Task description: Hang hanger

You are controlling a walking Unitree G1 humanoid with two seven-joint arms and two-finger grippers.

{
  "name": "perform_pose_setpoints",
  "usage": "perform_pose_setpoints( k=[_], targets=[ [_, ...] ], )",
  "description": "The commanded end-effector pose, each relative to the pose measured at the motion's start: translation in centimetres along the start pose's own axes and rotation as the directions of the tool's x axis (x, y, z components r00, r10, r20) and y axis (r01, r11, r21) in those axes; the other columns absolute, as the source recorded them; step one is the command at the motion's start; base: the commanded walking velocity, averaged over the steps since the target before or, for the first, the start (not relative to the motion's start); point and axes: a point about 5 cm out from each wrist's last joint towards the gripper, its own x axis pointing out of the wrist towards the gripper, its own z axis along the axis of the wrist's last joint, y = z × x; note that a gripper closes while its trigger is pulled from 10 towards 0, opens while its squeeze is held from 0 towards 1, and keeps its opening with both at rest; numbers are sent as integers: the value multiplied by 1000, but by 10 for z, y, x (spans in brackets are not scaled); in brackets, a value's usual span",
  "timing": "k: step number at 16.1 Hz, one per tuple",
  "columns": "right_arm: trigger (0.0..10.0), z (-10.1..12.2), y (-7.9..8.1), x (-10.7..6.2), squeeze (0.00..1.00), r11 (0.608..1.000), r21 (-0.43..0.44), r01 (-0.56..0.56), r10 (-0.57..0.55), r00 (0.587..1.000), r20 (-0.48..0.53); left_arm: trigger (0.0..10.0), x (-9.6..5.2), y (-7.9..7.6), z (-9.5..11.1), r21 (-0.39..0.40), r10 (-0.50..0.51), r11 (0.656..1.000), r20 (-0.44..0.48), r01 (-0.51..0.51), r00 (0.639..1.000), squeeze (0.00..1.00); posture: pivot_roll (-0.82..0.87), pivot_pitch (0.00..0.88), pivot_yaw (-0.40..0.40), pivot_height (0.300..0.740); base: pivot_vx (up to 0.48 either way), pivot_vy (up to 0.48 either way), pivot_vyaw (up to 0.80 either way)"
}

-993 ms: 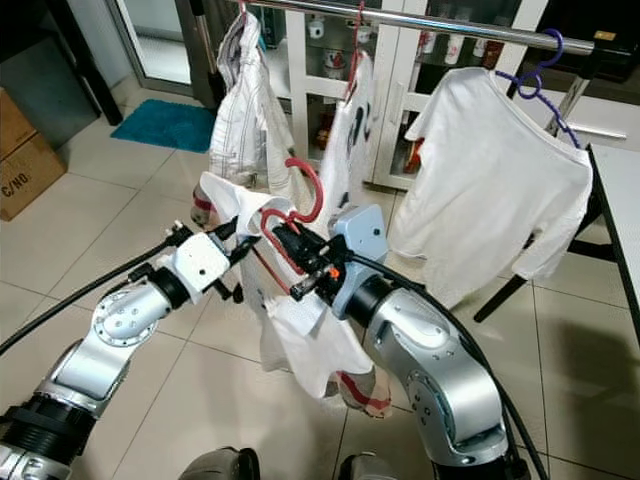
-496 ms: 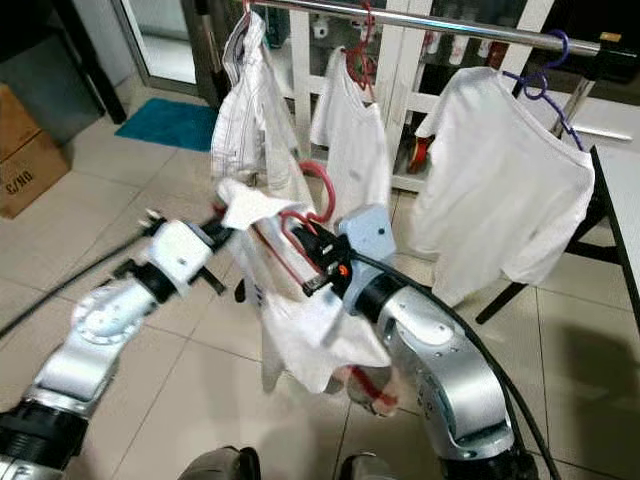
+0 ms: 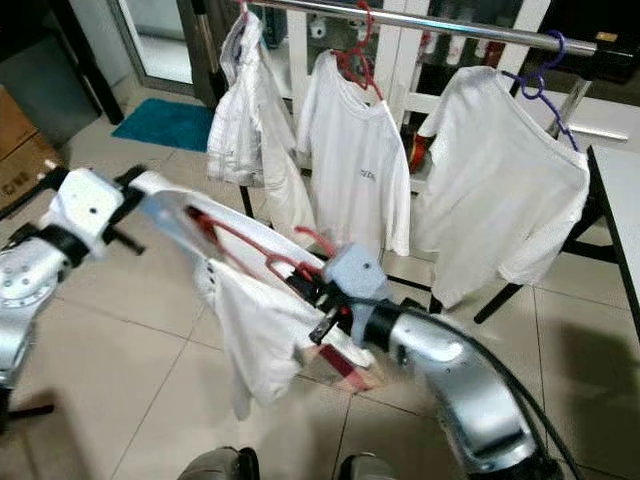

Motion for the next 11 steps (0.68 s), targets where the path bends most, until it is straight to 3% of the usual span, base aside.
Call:
perform_pose_setpoints(
  k=[1, 4, 5, 6, 7, 8, 9, 11],
  targets=[
    [0, 2, 0, -12, 0, 998, 26, -51, 50, 998, 38, 0, -8, 22, -21, 2, 113, 994, -117, -113, 987, 0, -24, 106, 31, 740, 0, 0, 0],
    [0, 3, 9, -14, 0, 990, 43, -135, 132, 989, 72, 0, -5, 21, -37, -95, 164, 979, -171, -182, 971, 0, -24, 103, 31, 740, 0, 0, 0],
    [0, 5, 11, -13, 0, 988, 63, -141, 135, 986, 99, 0, 0, 12, -40, -176, 143, 969, -172, -173, 975, 0, -24, 103, 31, 740, 0, 0, 0],
    [0, 8, 12, -12, 0, 984, 114, -134, 116, 981, 153, 0, 5, -9, -39, -299, 66, 948, -140, -106, 988, 0, -29, 98, 40, 740, 0, 0, 0],
    [0, 9, 12, -12, 0, 983, 125, -136, 115, 980, 165, 0, 6, -13, -39, -316, 53, 944, -136, -94, 989, 0, -29, 98, 40, 740, 0, 0, 0],
    [0, 11, 2, -6, 0, 987, 158, -6, -23, 984, 179, 0, 6, -40, -29, -370, -108, 925, -53, 81, 993, 0, -29, 97, 41, 740, 0, 0, 0],
    [0, 12, -14, -1, 0, 961, 224, 164, -208, 960, 189, 0, 2, -65, -20, -389, -262, 887, 20, 249, 965, 0, -23, 97, 37, 740, 0, 0, 0],
    [0, 11, -30, 3, 0, 847, 395, 357, -457, 868, 195, 0, -9, -110, -6, -379, -483, 791, 98, 481, 870, 0, -20, 98, 36, 740, 0, 0, 0]
  ],
)
